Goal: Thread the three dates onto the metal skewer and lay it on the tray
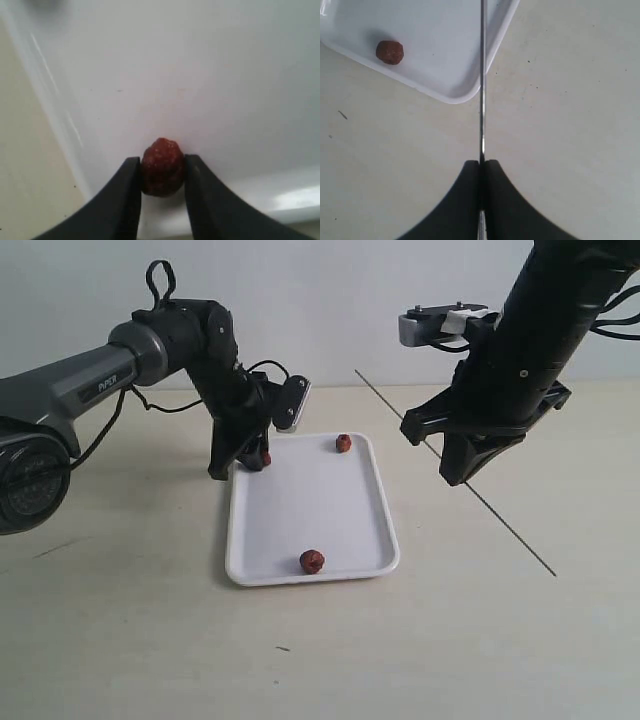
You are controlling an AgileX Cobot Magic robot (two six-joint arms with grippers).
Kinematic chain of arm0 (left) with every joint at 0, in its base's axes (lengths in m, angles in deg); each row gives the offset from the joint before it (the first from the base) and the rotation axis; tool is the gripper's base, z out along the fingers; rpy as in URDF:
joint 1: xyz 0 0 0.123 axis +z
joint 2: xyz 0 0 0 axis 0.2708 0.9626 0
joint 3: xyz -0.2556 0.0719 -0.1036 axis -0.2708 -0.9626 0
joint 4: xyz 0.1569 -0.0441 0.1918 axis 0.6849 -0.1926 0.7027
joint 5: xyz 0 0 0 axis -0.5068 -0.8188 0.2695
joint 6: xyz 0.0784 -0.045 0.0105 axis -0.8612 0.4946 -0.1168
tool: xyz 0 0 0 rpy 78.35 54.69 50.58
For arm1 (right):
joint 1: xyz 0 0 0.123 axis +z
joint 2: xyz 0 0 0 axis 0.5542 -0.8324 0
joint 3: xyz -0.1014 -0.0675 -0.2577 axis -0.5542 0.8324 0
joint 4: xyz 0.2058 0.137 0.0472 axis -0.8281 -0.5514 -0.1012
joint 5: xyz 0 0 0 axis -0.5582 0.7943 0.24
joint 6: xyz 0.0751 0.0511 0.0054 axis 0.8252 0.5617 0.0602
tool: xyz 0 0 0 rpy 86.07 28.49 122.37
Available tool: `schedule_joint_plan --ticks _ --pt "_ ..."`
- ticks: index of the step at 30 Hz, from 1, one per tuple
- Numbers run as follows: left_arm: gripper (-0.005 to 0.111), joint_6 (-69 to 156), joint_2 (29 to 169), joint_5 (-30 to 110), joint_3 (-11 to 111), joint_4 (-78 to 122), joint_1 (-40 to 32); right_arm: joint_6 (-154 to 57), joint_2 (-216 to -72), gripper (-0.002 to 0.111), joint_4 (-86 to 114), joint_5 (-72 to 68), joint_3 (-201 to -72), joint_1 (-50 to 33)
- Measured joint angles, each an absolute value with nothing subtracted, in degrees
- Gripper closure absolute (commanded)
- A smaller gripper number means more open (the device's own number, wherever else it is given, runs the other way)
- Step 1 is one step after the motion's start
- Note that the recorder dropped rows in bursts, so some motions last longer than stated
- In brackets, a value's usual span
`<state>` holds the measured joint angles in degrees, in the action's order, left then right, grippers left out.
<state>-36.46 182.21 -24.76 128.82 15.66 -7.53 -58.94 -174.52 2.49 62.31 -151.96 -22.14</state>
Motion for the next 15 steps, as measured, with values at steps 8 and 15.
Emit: schedule_joint_plan --ticks 8,15 --pt "0.077 -33.88 179.93 -26.28 128.61 9.38 -6.42 -58.94 -174.52 0.108 2.49 62.31 -151.96 -22.14" --pt "0.077 -33.51 177.36 -29.73 128.61 -10.36 -0.44 -58.94 -174.52 0.108 2.22 62.09 -151.96 -22.14"
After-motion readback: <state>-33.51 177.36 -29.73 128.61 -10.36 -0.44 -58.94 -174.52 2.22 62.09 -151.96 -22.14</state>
